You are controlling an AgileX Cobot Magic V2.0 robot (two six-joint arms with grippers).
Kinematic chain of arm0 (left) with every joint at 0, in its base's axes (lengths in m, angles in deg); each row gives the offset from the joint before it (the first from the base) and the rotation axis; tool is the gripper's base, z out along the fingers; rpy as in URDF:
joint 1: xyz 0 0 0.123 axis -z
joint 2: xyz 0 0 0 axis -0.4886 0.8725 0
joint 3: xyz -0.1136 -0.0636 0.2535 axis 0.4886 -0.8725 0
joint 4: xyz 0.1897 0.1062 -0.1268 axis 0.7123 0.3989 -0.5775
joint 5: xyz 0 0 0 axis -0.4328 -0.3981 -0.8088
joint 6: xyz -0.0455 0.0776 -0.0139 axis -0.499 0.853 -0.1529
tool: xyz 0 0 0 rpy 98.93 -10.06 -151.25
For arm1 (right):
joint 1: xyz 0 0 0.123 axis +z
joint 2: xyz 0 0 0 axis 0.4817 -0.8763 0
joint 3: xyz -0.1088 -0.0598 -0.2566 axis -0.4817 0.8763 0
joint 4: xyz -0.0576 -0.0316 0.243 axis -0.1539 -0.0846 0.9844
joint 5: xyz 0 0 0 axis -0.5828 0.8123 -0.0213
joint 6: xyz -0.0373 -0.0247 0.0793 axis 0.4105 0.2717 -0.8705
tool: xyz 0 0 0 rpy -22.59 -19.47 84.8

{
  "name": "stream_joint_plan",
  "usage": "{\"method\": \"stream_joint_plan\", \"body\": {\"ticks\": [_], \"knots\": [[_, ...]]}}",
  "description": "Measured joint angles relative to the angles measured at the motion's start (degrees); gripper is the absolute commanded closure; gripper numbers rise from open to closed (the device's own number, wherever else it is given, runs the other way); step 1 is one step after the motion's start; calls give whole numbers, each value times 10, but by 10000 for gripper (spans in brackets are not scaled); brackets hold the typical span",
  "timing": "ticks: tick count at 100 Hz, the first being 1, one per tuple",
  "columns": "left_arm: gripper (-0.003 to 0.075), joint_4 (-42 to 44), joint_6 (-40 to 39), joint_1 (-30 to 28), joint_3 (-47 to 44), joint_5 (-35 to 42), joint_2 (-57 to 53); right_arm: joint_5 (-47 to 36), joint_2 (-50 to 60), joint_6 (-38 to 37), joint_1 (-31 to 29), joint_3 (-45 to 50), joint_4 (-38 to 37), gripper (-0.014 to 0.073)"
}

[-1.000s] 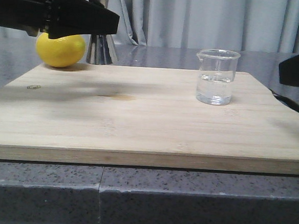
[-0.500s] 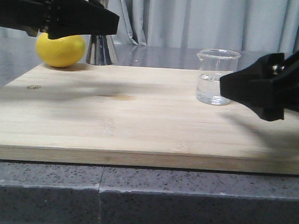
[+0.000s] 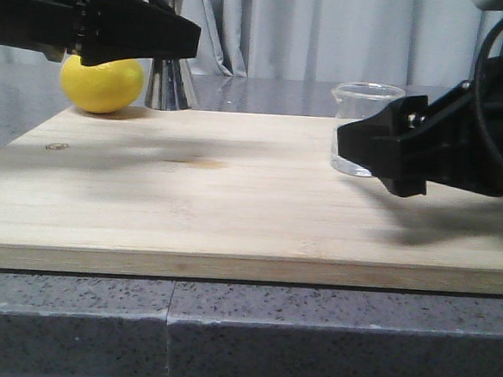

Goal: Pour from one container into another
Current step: 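Reach the right gripper to the glass beaker and grasp it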

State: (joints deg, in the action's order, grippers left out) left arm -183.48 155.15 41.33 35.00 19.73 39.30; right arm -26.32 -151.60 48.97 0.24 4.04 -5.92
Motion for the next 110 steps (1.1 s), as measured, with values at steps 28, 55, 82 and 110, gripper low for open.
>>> {"method": "stream_joint_plan", "body": {"ticks": [28,55,82,110], "knots": [[739,0,0,0,0,0,0,-6,-44,0,0,-43,0,92],[739,0,0,0,0,0,0,-24,-67,0,0,-56,0,94],[739,0,0,0,0,0,0,-26,-67,0,0,-56,-1,188],[739,0,0,0,0,0,0,-26,-67,0,0,-56,-1,276]]}}
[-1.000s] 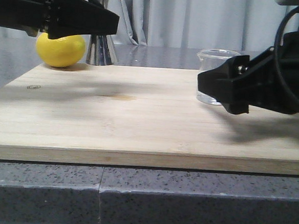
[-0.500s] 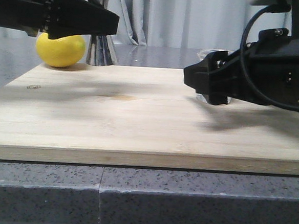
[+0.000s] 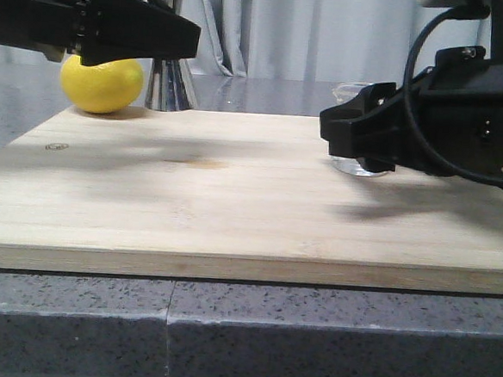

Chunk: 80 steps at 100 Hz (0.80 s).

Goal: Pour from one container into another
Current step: 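Reach the right gripper to the glass beaker and grasp it, then lift the beaker with the right gripper while the left moves the jigger inward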

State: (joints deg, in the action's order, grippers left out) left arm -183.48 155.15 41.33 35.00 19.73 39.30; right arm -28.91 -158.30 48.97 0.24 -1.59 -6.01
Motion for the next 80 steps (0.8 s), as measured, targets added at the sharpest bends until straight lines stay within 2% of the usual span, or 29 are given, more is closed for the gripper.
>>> {"method": "stream_joint_plan", "body": {"ticks": [25,49,80], "knots": [[739,0,0,0,0,0,0,0,0,0,0,0,-2,325],[739,0,0,0,0,0,0,-1,0,0,0,0,-10,407],[739,0,0,0,0,0,0,-9,0,0,1,0,-10,410]]}}
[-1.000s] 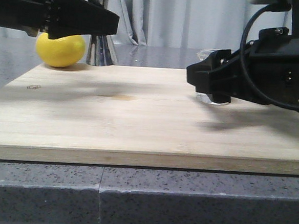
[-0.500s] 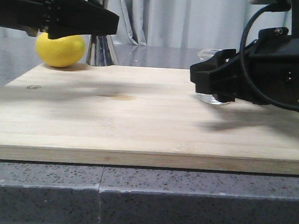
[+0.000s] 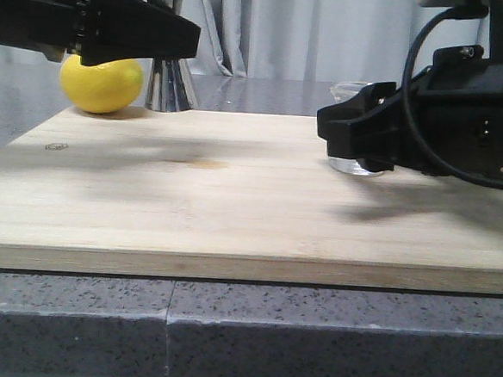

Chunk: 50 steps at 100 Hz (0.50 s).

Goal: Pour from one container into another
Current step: 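Lift the beaker with the right gripper while the left moves the jigger inward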

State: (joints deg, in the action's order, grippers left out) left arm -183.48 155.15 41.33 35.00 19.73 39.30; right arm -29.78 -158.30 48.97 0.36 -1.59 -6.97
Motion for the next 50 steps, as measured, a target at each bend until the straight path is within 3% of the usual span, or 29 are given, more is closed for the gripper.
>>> {"method": "stream_joint_plan", "body": {"ticks": [23,50], "knots": [[739,0,0,0,0,0,0,-35,4,0,1,-2,0,410],[739,0,0,0,0,0,0,70,64,0,1,-52,-27,410]]}}
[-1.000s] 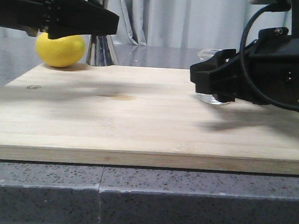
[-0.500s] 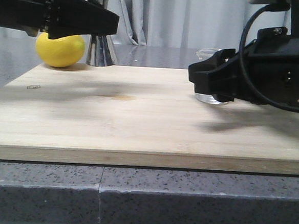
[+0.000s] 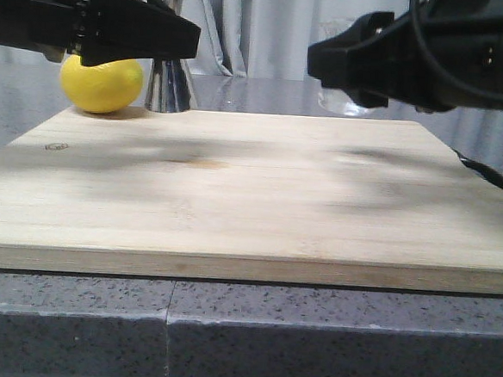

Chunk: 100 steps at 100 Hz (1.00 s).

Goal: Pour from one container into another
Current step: 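Lift the beaker with the right gripper while the left moves the jigger inward, then tilt the beaker with the right gripper, pouring liquid into the jigger cup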

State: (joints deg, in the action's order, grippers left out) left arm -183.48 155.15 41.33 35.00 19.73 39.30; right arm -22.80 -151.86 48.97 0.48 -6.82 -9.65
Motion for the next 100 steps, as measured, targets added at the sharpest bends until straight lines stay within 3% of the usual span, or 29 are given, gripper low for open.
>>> {"method": "stream_joint_plan", "body": {"ticks": [19,38,75,100], "knots": [[739,0,0,0,0,0,0,160,45,0,0,-81,-17,410],[739,0,0,7,0,0,0,256,57,0,1,-163,-78,410],[739,1,0,49,0,0,0,377,57,0,3,-271,-179,410],[739,2,0,49,0,0,0,404,57,0,38,-295,-229,410]]}}
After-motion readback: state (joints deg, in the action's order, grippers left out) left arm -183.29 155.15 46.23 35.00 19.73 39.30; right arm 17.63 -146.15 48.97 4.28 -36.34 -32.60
